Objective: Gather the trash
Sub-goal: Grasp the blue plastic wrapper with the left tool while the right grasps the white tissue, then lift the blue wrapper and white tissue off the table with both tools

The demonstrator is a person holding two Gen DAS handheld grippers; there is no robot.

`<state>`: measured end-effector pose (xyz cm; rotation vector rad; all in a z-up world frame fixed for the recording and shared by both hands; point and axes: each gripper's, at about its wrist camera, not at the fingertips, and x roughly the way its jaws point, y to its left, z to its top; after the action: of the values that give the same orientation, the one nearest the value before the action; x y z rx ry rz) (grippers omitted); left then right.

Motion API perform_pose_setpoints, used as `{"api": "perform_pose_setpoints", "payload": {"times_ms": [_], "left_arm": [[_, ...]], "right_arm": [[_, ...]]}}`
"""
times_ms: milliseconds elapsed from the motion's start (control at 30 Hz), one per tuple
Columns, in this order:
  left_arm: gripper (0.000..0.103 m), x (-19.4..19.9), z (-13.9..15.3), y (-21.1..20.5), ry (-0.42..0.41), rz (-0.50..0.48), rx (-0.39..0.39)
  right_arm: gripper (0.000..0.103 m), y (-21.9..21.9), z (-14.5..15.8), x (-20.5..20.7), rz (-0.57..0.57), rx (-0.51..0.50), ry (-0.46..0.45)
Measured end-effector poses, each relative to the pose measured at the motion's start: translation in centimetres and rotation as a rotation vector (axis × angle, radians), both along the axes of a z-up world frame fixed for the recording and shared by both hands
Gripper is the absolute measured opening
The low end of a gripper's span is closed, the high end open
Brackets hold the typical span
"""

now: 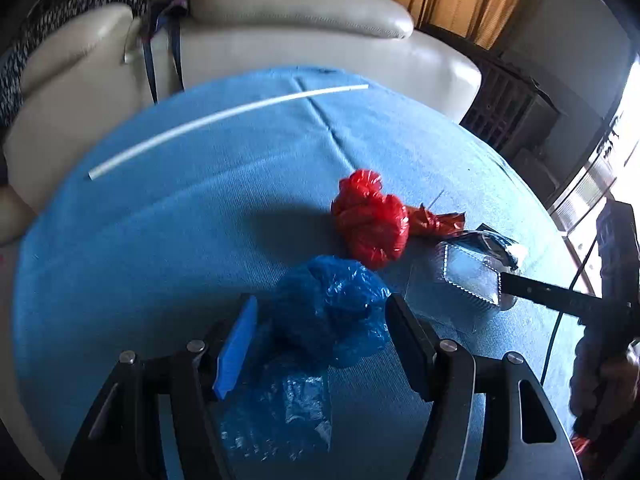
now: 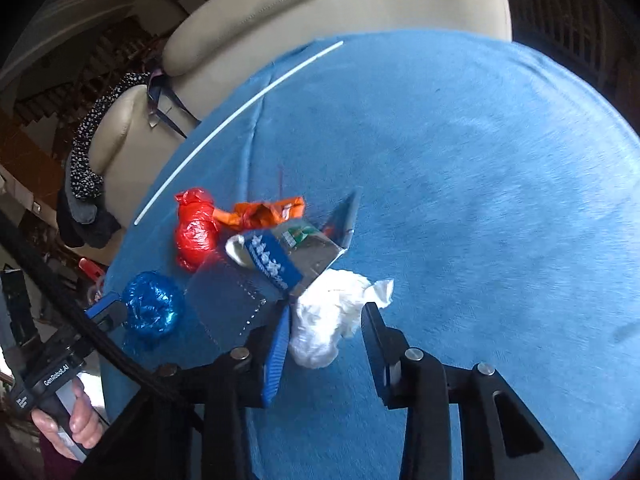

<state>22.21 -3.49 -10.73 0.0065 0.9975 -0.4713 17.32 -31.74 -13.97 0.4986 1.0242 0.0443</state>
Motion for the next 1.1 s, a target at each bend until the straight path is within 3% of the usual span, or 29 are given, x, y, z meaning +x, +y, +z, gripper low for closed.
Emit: {"api": "perform_pose_setpoints", "payload": {"times_ms": [133, 300, 533, 767, 1100], "left_arm": [[0.051, 0.3, -0.9, 0.0, 0.027, 0.000, -0.023], [0.043, -0.9, -0.7, 0.2, 0.016, 0.008, -0.021], [0.042, -5.0, 1.2, 0.1, -0.054, 0.014, 0.009], [0.042, -10.3, 4.1, 0.0, -0.092, 0.020, -0.035], [0.042, -17.5, 6.5, -1.0, -0.187, 0.043, -0.019]], "right_arm": [[0.027, 1.8, 0.7, -0.2, 0.042, -0.086, -0.024], [0.027, 1.4, 1.6, -2.7, 0.037, -0.061, -0.057], [0.027, 0.2, 3.9, -8.5, 0.017, -0.032, -0.116], [0.027, -0.2, 5.5, -13.5, -0.007, 0.014, -0.156], [0.027, 0.1, 8.1, -20.4, -0.031, 0.033, -0.258]]}}
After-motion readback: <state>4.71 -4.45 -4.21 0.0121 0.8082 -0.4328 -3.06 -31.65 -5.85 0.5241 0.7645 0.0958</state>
